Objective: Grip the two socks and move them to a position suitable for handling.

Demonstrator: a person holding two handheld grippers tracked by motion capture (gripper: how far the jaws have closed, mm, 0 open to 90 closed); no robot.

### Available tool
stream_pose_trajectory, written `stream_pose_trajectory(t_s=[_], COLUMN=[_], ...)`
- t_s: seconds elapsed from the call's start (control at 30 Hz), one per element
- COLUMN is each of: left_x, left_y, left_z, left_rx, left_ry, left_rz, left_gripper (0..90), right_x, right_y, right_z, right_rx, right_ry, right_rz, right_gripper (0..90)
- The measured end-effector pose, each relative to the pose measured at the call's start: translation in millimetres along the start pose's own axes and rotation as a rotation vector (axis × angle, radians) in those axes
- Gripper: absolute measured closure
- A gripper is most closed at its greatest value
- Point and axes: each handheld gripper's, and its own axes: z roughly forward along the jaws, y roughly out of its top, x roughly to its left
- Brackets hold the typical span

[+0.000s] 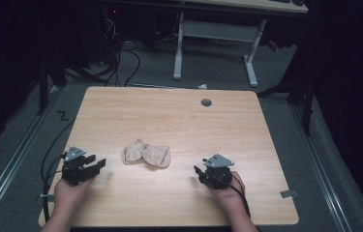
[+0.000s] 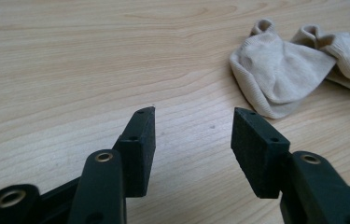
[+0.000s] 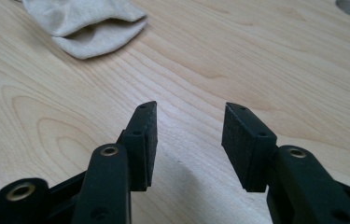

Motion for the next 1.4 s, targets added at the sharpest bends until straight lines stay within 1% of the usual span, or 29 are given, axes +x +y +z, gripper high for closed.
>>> stream_pose_trajectory(t_s=[0.07,0.1,0.17,0.23,0.33,0.5,0.53,0.6,0.67,0.73,0.77,0.8,0.83,0.87,0.9,0.93,0.97,1.0,1.03,1.07,1.13,1.2,1.23,1.27,1.4], left_x=[-2.6,-2.6,-8.9,-12.2,-15.3,-16.7,-17.6,-18.2,-19.3,-20.5,-20.5,-21.7,-21.7,-22.6,-22.6,-22.5,-22.2,-22.2,-22.2,-21.7,-21.0,-20.4,-20.4,-20.2,-20.7], left_y=[3.2,3.2,6.6,7.4,7.6,7.3,5.2,2.2,0.6,0.6,0.6,1.9,1.9,2.2,2.2,2.1,1.8,0.9,0.9,0.1,-0.1,0.3,0.3,0.3,-0.1], left_z=[0.0,0.0,2.1,3.4,4.8,3.6,1.8,0.4,-0.9,-1.7,-1.7,-1.4,-1.4,-0.3,-0.3,0.1,0.7,1.6,1.6,1.7,0.7,-0.6,-0.6,-0.7,-0.5], left_rx=[-0.014,-0.014,-0.031,-0.029,-0.023,-0.021,-0.02,-0.012,-0.01,-0.02,-0.02,-0.021,-0.021,-0.023,-0.023,-0.02,-0.016,-0.003,-0.003,0.004,-0.001,-0.007,-0.007,-0.004,-0.006], left_ry=[-0.028,-0.028,-0.039,-0.047,-0.047,-0.049,-0.044,-0.047,-0.045,-0.05,-0.05,-0.047,-0.047,-0.045,-0.045,-0.05,-0.06,-0.063,-0.063,-0.063,-0.066,-0.068,-0.068,-0.065,-0.066], left_rz=[-0.007,-0.007,0.001,0.01,0.028,0.033,0.035,0.026,0.026,0.029,0.029,0.043,0.043,0.047,0.047,0.046,0.044,0.041,0.041,0.044,0.038,0.04,0.04,0.041,0.04], left_gripper=[48.8,47.9,45.7,44.8,43.4,43.0,44.4,44.5,44.3,43.9,43.8,43.8,43.8,43.8,43.9,44.0,44.0,45.3,45.4,45.5,45.5,45.6,46.0,46.1,46.0], right_x=[-0.2,-0.2,-2.1,-3.5,-4.4,-3.7,-3.7,-3.7,-2.5,0.8,0.8,3.1,3.1,4.9,4.9,7.8,7.8,9.9,9.9,13.0,16.8,20.1,20.1,23.8,33.8], right_y=[-2.2,-2.2,-5.8,-8.0,-9.3,-9.8,-9.3,-7.6,-4.5,1.0,1.0,9.0,9.0,18.4,18.4,27.8,27.8,36.8,36.8,45.6,53.9,62.0,62.0,70.0,83.6], right_z=[-0.6,-0.6,-2.7,-4.0,-4.6,-2.8,-2.3,-1.5,0.1,2.5,2.5,4.9,4.9,7.3,7.3,10.3,10.3,15.8,15.8,23.0,31.8,42.0,42.0,51.4,64.0], right_rx=[0.001,0.001,0.009,0.006,-0.005,-0.004,-0.007,-0.014,-0.022,-0.02,-0.02,-0.028,-0.028,-0.035,-0.035,-0.036,-0.036,-0.031,-0.031,-0.029,-0.021,-0.01,-0.01,0.006,0.022], right_ry=[-0.009,-0.009,0.0,0.009,0.013,0.013,0.012,0.003,0.011,0.002,0.002,0.0,0.0,0.014,0.014,0.02,0.02,0.04,0.04,0.066,0.088,0.1,0.1,0.117,0.124], right_rz=[-0.016,-0.016,-0.011,-0.005,-0.002,-0.002,0.0,0.007,0.017,0.002,0.002,0.0,0.0,0.009,0.009,-0.007,-0.007,0.0,0.0,0.004,0.001,-0.007,-0.007,-0.017,-0.052], right_gripper=[57.1,57.1,57.8,58.4,58.4,58.5,58.5,59.3,59.6,59.9,59.9,61.6,61.6,64.4,64.4,67.8,67.8,71.8,71.8,75.0,78.1,83.6,83.6,89.4,90.0])
